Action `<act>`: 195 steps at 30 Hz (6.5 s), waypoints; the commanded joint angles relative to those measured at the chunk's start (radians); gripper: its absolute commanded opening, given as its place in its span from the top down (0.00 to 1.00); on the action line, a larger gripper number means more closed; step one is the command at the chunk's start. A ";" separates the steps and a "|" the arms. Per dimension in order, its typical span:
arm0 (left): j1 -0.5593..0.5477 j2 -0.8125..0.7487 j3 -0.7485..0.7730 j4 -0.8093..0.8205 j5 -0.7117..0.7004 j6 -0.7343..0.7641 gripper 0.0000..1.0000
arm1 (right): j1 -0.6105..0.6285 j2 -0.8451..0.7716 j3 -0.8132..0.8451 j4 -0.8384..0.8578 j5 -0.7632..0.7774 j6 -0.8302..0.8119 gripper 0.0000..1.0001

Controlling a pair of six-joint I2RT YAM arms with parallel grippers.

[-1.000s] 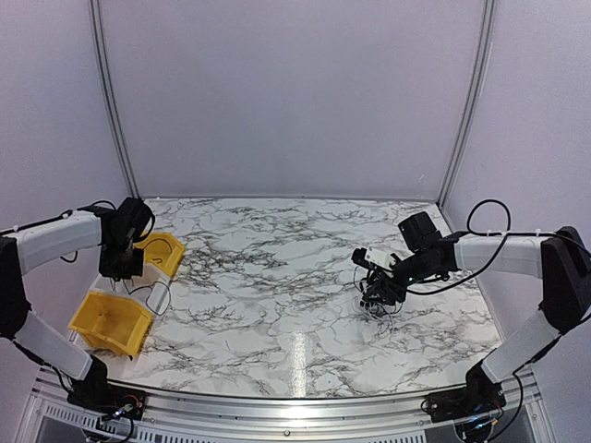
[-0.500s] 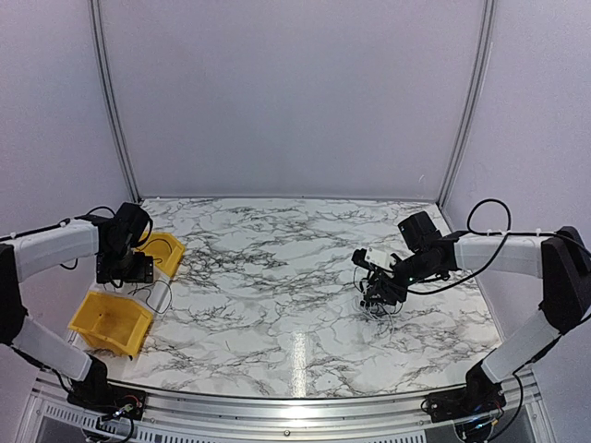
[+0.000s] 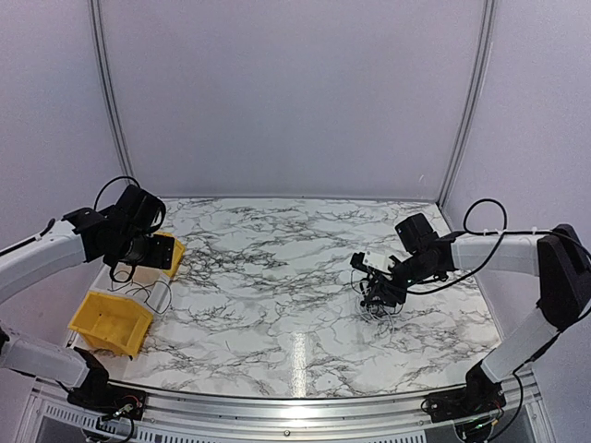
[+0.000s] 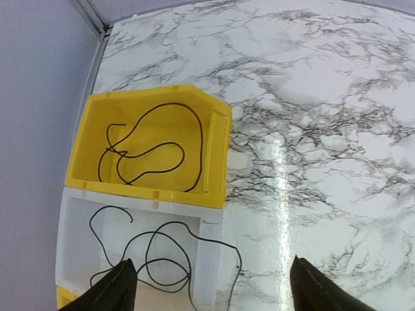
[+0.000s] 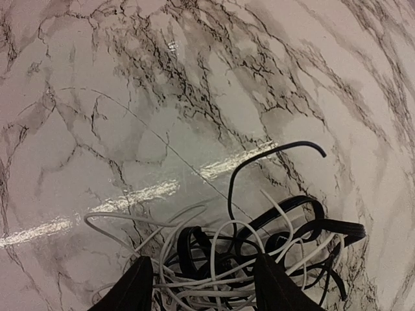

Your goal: Untangle the cables

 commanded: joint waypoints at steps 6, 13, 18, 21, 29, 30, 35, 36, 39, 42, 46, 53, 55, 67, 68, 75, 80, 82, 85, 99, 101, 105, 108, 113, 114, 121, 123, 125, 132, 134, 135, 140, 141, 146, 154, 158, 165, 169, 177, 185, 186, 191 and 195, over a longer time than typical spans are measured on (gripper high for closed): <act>-0.136 0.043 -0.042 0.064 0.044 -0.182 0.38 | 0.015 0.017 0.032 -0.029 0.029 -0.020 0.47; -0.189 0.172 -0.074 0.055 -0.027 -0.236 0.39 | 0.019 0.025 0.034 -0.034 0.031 -0.022 0.47; -0.201 0.232 -0.101 0.055 -0.079 -0.257 0.45 | 0.020 0.030 0.034 -0.036 0.033 -0.022 0.47; -0.204 0.279 -0.114 0.062 -0.103 -0.267 0.53 | 0.020 0.036 0.034 -0.036 0.036 -0.022 0.47; -0.203 0.424 -0.116 0.080 -0.178 -0.287 0.58 | 0.028 0.067 0.043 -0.050 0.046 -0.023 0.48; -0.202 0.443 -0.112 0.082 -0.186 -0.288 0.58 | 0.027 0.068 0.044 -0.050 0.046 -0.023 0.48; -0.199 0.515 -0.101 0.114 -0.191 -0.272 0.65 | 0.028 0.072 0.045 -0.053 0.049 -0.023 0.48; -0.199 0.523 -0.099 0.122 -0.189 -0.267 0.67 | 0.029 0.072 0.045 -0.053 0.049 -0.023 0.49; -0.199 0.529 -0.088 0.127 -0.202 -0.264 0.90 | 0.029 0.071 0.044 -0.053 0.050 -0.022 0.49; -0.199 0.488 -0.080 0.105 -0.212 -0.262 1.00 | 0.029 0.074 0.044 -0.053 0.050 -0.023 0.49; -0.199 0.359 -0.051 0.006 -0.259 -0.266 1.00 | 0.029 0.081 0.044 -0.056 0.052 -0.025 0.49; -0.101 0.181 -0.047 -0.059 -0.358 -0.229 1.00 | 0.032 0.090 0.049 -0.063 0.054 -0.026 0.49; -0.051 0.174 -0.053 -0.057 -0.339 -0.221 1.00 | 0.033 0.088 0.050 -0.063 0.056 -0.027 0.49; 0.055 0.300 -0.035 -0.049 -0.300 -0.211 1.00 | 0.033 0.069 0.045 -0.064 0.061 -0.028 0.49; 0.058 0.299 -0.039 -0.050 -0.298 -0.215 1.00 | 0.034 0.067 0.045 -0.064 0.061 -0.028 0.50; 0.063 0.313 -0.051 -0.065 -0.274 -0.225 0.54 | 0.034 0.066 0.047 -0.071 0.064 -0.031 0.49; 0.062 0.275 -0.025 -0.108 -0.263 -0.237 0.35 | 0.034 0.068 0.046 -0.072 0.064 -0.032 0.50; 0.061 0.226 -0.008 -0.131 -0.262 -0.241 0.24 | 0.034 0.068 0.048 -0.073 0.065 -0.033 0.50; 0.045 0.135 0.024 -0.173 -0.283 -0.233 0.01 | 0.034 0.071 0.049 -0.076 0.067 -0.033 0.50; -0.301 0.068 0.208 0.049 -0.399 0.138 0.01 | 0.036 0.016 0.043 -0.050 0.087 -0.017 0.50; -0.324 0.047 0.199 0.180 -0.347 0.188 0.01 | 0.036 -0.002 0.038 -0.038 0.093 -0.011 0.50; -0.351 0.044 0.213 0.385 -0.237 0.242 0.01 | 0.036 -0.040 0.029 -0.015 0.092 0.000 0.51; -0.353 0.110 0.289 0.425 -0.219 0.226 0.01 | 0.036 -0.059 0.028 0.001 0.093 0.007 0.51; -0.354 0.240 0.290 0.575 -0.430 0.254 0.01 | 0.034 -0.078 0.024 0.017 0.088 0.021 0.51; -0.352 0.281 0.296 0.577 -0.448 0.276 0.01 | 0.034 -0.081 0.028 0.027 0.085 0.041 0.51; -0.350 0.325 0.151 0.708 -0.005 0.208 0.02 | 0.036 -0.048 0.122 0.017 -0.048 0.128 0.50; -0.350 0.306 0.087 0.768 0.161 0.158 0.07 | 0.036 0.004 0.162 -0.006 -0.064 0.148 0.50; -0.351 0.289 0.022 0.845 0.296 0.112 0.22 | 0.035 0.051 0.177 -0.012 -0.081 0.156 0.50; -0.397 0.309 0.004 0.941 0.669 0.054 0.33 | 0.037 0.140 0.173 0.010 -0.135 0.176 0.50; -0.409 0.308 -0.003 0.944 0.652 0.055 0.31 | 0.037 0.157 0.183 0.011 -0.134 0.175 0.51; -0.412 0.309 -0.006 0.945 0.638 0.052 0.30 | 0.037 0.166 0.185 0.013 -0.132 0.177 0.51; -0.417 0.313 -0.003 0.945 0.634 0.025 0.29 | 0.037 0.208 0.209 0.020 -0.100 0.184 0.56; -0.417 0.312 -0.002 0.945 0.639 0.024 0.29 | 0.037 0.215 0.215 0.021 -0.098 0.183 0.59; -0.425 0.298 -0.020 0.980 0.684 0.046 0.30 | 0.043 0.227 0.250 0.007 -0.113 0.183 0.99; -0.494 0.273 -0.054 1.014 0.743 0.184 0.33 | 0.043 0.015 0.305 -0.109 -0.357 0.207 1.00; -0.553 0.217 -0.066 1.014 0.665 0.243 0.39 | 0.043 -0.067 0.350 -0.155 -0.443 0.214 1.00; -0.656 0.211 -0.042 1.074 0.457 0.211 0.48 | 0.045 -0.155 0.455 -0.187 -0.494 0.271 1.00; -0.715 0.244 -0.016 1.152 0.326 0.230 0.51 | 0.050 -0.196 0.456 -0.188 -0.522 0.283 1.00; -0.747 0.428 0.112 1.220 0.318 0.179 0.60 | 0.063 -0.252 0.377 -0.163 -0.568 0.282 1.00; -0.748 0.578 0.245 1.270 0.296 0.185 0.65 | 0.062 -0.294 0.341 -0.149 -0.588 0.287 1.00; -0.748 0.592 0.260 1.270 0.287 0.197 0.67 | 0.064 -0.297 0.341 -0.150 -0.592 0.288 1.00; -0.734 0.642 0.308 1.272 0.277 0.206 0.75 | 0.063 -0.317 0.341 -0.156 -0.596 0.290 1.00; -0.725 0.661 0.324 1.274 0.300 0.218 0.90 | 0.063 -0.322 0.332 -0.154 -0.593 0.286 1.00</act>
